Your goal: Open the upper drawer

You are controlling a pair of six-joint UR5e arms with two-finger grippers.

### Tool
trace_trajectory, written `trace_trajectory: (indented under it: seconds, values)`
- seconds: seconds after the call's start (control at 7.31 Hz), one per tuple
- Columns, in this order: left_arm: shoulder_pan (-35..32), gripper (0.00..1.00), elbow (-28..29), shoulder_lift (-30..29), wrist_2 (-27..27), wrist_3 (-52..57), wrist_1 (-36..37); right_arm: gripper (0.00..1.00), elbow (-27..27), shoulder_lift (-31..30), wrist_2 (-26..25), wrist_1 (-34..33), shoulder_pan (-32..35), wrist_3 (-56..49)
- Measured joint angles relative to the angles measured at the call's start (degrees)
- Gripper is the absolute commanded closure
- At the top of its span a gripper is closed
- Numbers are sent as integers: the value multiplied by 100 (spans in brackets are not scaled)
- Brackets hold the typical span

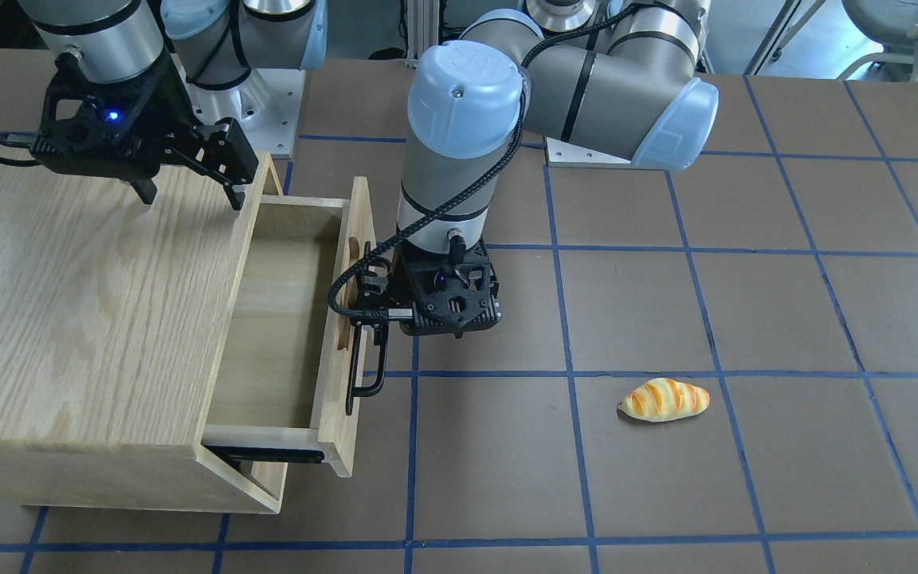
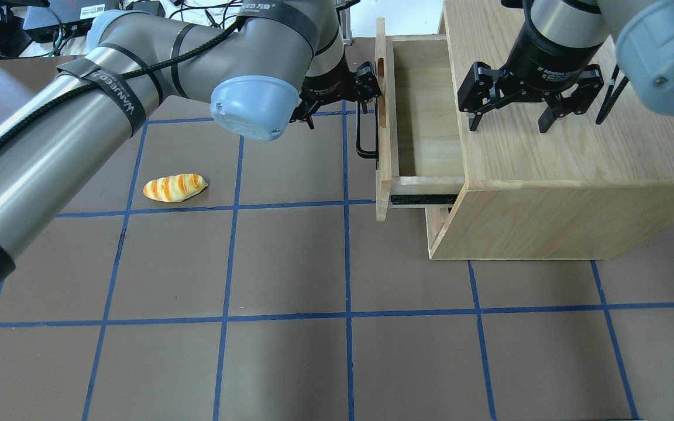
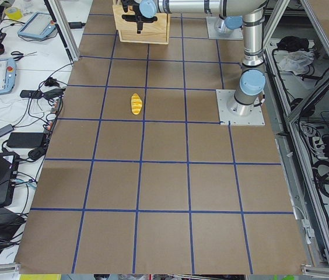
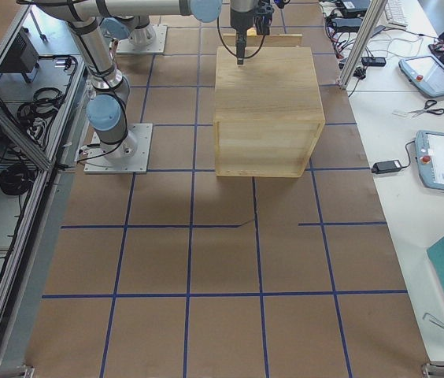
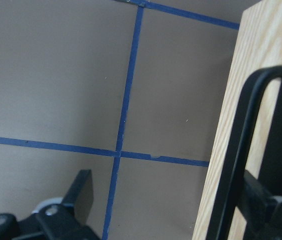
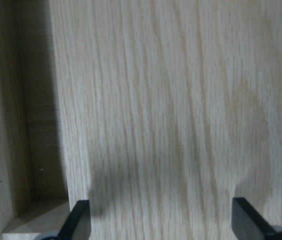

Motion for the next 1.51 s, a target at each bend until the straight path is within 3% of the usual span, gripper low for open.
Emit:
trace_trajectory:
  seconds: [1.51]
  values:
    - [422, 0, -39, 324, 9, 525, -565, 0, 0, 0, 0, 0, 0, 0]
